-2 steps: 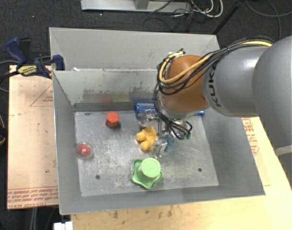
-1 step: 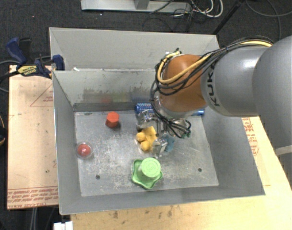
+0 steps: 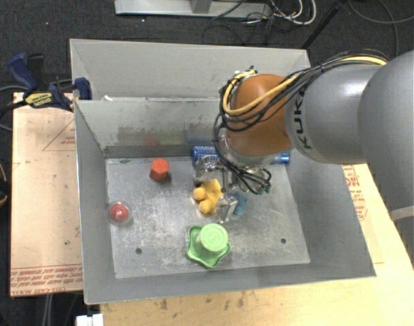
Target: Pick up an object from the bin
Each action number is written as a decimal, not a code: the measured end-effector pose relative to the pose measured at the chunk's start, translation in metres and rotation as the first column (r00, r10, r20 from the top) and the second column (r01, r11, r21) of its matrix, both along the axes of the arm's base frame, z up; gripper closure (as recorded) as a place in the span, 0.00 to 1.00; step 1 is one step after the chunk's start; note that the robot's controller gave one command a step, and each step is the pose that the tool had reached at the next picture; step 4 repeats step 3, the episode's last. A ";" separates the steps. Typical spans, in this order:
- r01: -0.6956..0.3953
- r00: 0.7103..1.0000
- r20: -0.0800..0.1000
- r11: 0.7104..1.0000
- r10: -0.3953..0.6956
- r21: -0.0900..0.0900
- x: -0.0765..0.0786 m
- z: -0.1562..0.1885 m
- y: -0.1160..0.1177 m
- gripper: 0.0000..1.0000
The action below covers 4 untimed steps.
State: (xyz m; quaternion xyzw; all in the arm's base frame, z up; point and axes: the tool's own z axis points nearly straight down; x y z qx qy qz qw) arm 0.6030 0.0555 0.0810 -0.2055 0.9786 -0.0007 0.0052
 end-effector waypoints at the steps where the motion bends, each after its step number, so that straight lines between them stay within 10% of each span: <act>1: 0.066 0.998 0.010 0.998 -0.066 0.005 -0.005 -0.002 -0.002 0.00; 2: 0.067 0.998 0.009 0.998 -0.067 0.005 -0.004 -0.002 -0.002 1.00; 4: 0.068 0.998 0.000 0.998 -0.068 0.002 -0.002 0.056 -0.001 1.00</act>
Offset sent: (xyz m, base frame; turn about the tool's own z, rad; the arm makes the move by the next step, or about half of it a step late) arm -0.0116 -0.0037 -0.0110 0.0666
